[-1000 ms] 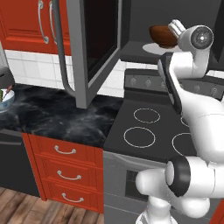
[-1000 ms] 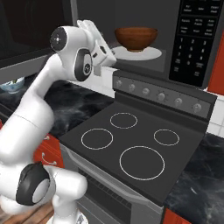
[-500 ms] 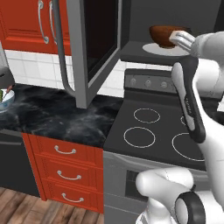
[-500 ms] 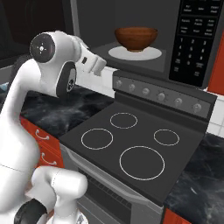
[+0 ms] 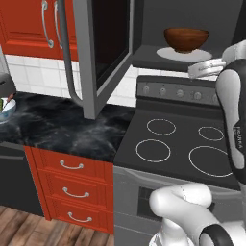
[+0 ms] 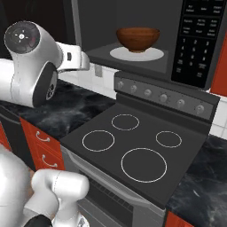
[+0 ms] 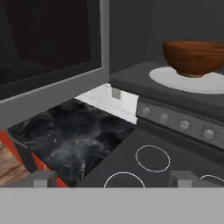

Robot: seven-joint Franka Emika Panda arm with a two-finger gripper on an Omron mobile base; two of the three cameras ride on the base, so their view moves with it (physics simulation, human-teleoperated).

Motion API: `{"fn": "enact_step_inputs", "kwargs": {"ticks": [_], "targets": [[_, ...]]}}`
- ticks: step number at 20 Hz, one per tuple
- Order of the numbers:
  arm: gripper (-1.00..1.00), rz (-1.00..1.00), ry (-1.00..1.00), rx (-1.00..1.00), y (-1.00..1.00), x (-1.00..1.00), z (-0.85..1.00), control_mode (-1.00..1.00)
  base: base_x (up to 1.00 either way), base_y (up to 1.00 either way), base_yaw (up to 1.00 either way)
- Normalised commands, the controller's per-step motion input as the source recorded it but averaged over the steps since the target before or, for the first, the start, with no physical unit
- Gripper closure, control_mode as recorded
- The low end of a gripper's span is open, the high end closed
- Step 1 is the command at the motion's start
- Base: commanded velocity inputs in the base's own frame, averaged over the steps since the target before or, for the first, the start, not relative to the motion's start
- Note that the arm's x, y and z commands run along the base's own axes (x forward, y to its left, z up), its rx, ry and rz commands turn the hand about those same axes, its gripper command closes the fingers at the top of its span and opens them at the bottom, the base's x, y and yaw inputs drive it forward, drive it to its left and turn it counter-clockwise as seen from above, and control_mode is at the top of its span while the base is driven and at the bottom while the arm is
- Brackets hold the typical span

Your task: Place the bowl containing the potato and bell pepper in the microwave. Close the microwave door and press the start button to microwave the meal.

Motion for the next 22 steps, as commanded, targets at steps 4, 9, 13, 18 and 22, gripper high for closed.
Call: {"fn": "enact_step_inputs", "kwargs": {"ticks": [4, 9, 13, 18, 22], "targets": [[-1.0, 0.18, 0.2, -0.61, 0.6, -0.66, 0.0, -1.0, 0.0, 0.0, 0.0], [-1.0, 0.03, 0.03, -0.57, 0.86, -0.14, -0.15, -1.0, 0.0, 0.0, 0.0], [-1.0, 0.0, -0.07, -0.5, 0.99, 0.0, -0.17, -1.0, 0.0, 0.0, 0.0], [-1.0, 0.0, -0.03, -0.44, 0.93, -0.02, -0.08, -1.0, 0.0, 0.0, 0.0], [-1.0, -0.03, -0.01, -0.38, 1.0, 0.0, -0.03, -1.0, 0.0, 0.0, 0.0]]}}
